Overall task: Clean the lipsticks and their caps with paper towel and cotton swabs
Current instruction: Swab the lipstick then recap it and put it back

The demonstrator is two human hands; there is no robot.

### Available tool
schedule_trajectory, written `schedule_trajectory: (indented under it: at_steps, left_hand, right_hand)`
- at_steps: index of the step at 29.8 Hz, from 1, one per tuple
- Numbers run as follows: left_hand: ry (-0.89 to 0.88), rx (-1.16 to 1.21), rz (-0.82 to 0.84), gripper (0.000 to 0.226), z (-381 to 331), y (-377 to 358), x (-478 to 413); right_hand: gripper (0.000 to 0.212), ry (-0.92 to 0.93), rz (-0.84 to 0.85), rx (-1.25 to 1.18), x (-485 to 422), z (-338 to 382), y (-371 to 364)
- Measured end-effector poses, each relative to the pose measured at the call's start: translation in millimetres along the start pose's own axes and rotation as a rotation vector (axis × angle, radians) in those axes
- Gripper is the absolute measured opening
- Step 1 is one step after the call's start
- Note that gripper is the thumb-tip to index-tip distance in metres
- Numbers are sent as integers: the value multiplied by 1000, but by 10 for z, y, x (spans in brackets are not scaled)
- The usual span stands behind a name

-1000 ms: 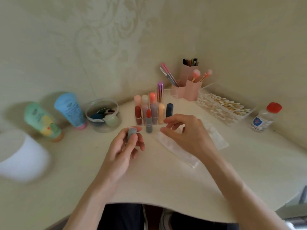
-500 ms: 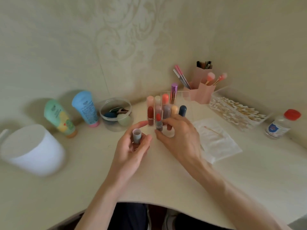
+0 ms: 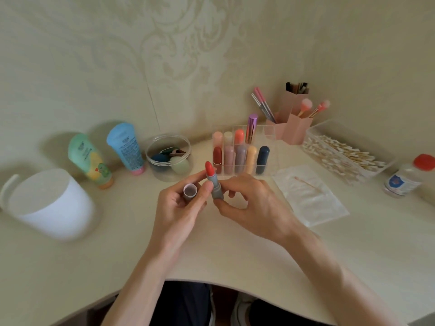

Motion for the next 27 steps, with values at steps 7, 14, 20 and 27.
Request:
schedule_trajectory:
  at_steps: [7, 14, 20, 27]
  left_hand:
    - [-138, -66, -85, 17, -40, 31, 11]
    - [-120, -61, -3, 25, -48, -4, 38]
    - [-127, -38, -81, 33, -6, 53, -7]
    - [-147, -20, -113, 14, -24, 48, 10]
  right_hand:
    - [12, -39, -79, -4, 33, -52, 2]
    - [18, -85, -119, -82, 37, -35, -8]
    - [15, -40, -151, -6, 22, 29, 9]
    - [20, -32, -227, 8, 36, 35, -10]
Point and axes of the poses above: each hand's wrist, its own x-axis away from the middle knuckle, its own y-axis out of the back of the hand, z = x × y, the point moved 3 cm from there along -x, towards the middle knuckle, and after that the axes turned 13 degrees about y, right-handed, at the moved point
